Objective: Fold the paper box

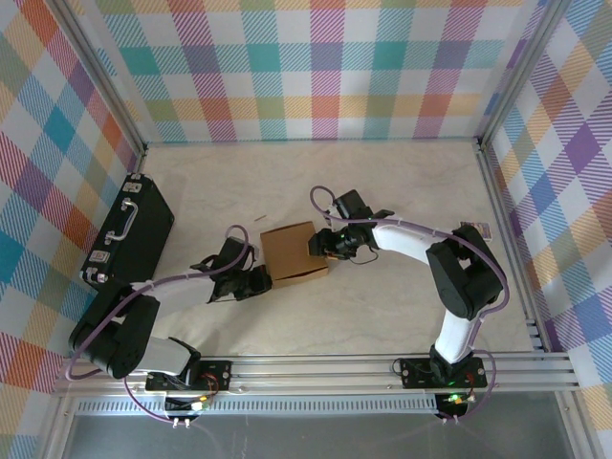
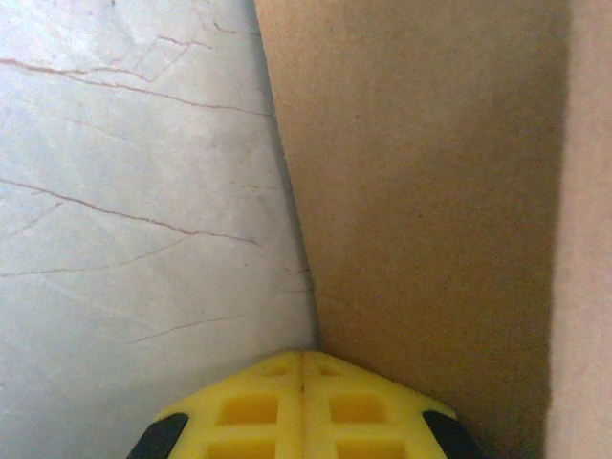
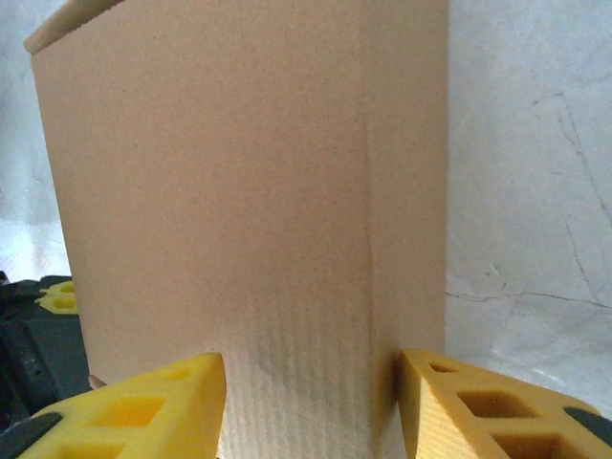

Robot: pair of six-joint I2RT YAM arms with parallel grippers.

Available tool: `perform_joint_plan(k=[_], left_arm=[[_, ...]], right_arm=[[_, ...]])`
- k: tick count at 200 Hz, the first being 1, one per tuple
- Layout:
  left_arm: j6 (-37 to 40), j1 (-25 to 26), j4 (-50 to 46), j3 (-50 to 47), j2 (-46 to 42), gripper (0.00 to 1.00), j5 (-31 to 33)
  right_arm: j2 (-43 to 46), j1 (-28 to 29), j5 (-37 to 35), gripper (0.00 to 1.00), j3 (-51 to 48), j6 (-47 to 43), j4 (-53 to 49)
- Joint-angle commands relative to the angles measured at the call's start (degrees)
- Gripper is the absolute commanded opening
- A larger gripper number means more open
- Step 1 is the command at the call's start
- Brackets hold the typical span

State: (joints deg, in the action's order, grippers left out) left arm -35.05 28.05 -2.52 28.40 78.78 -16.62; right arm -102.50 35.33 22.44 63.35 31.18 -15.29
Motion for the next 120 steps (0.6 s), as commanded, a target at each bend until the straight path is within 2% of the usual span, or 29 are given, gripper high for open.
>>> perform_joint_plan(k=[1,52,91,106,120], left_arm=[[-2.4,2.0,14.5,1.1,-1.5,0.00,-5.8],[1.4,2.0,3.4,3.3,-6.3,0.00,0.1],[5.4,1.5,-8.1,6.7,-4.3,0.00,5.5],[6.5,1.3,-10.6,7.4,-3.1,0.00,6.0],[6.7,1.0,-12.4,7.8,-2.6,0.04,7.5]], right_arm=[[-1.1,6.2,13.1,0.50,0.9,3.2,3.4],[0.2,6.1,11.5,0.50,0.9,1.6,1.2],[0.9,5.6,-1.9,0.55,3.4,-3.8,-7.3],[1.4,4.6,-4.4,0.58,3.7,-4.9,-8.6],[2.1,3.9,-5.5,0.59,3.8,-5.6,-9.4]])
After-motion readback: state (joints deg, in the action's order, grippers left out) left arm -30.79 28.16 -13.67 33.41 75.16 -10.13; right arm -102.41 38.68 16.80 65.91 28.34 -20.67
